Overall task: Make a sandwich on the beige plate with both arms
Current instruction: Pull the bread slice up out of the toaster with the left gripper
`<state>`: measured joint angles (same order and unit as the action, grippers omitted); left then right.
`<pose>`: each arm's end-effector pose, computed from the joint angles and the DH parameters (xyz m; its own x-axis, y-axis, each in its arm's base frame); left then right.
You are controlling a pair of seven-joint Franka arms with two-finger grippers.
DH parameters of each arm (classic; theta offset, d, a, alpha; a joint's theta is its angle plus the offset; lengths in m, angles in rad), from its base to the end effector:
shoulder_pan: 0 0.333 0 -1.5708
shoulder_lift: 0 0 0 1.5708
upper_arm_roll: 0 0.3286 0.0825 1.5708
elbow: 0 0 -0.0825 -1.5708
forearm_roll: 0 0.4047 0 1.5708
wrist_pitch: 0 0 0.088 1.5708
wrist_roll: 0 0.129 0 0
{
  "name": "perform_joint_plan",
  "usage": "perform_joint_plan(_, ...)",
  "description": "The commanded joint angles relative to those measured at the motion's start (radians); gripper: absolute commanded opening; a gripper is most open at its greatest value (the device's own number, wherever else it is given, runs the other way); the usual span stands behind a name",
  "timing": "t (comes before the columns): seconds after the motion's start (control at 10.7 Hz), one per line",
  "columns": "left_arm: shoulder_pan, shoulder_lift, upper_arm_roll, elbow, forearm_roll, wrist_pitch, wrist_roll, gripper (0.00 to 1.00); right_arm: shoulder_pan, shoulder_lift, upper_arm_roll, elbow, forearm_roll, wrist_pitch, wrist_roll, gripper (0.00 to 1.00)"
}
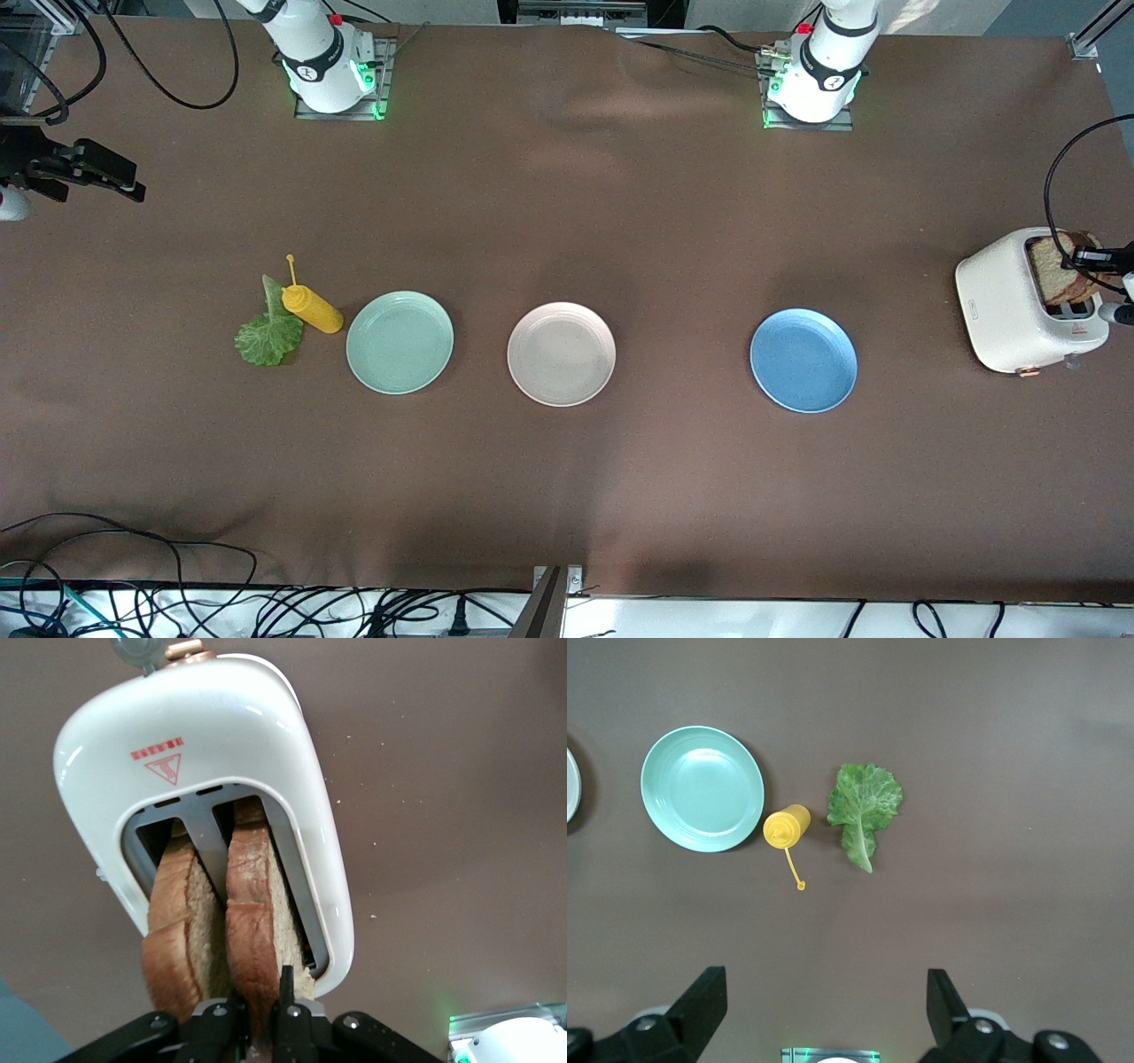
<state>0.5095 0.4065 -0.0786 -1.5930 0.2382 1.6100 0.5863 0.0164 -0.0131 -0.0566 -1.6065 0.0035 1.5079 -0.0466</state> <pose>0.5687 0.2994 0.3593 0.8856 -0.2027 -0.4179 -0.1974 -0.9787 0.0562 0.5609 -0.0223 0.5999 0.9963 0.0068 -0.0851 0.0062 -0.9999 -0.0082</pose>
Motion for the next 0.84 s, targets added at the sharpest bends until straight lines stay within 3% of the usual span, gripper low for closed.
perform_joint_plan(0.0, 0.006, 0.003, -0.012, 0.129, -0.026, -0.157, 0.049, 0.0, 0.0, 0.007, 0.0, 0.023, 0.012, -0.011, 0.002, 1.0)
perform_joint_plan(0.28, -0.032, 0.002, -0.018, 0.229, -0.159, -0.318, 0.037, 0.0, 0.0, 0.007, 0.0, 0.023, 0.012, -0.009, 0.002, 1.0)
perform_joint_plan(0.47, -0.06, 0.0, -0.02, 0.243, -0.29, -0.363, 0.004, 0.0, -0.001, 0.007, 0.0, 0.023, 0.012, -0.009, 0.002, 1.0)
perform_joint_plan(0.75, -0.179, 0.0, -0.018, 0.239, -0.491, -0.371, -0.197, 0.0, -0.001, 0.007, 0.0, 0.023, 0.012, -0.009, 0.002, 1.0)
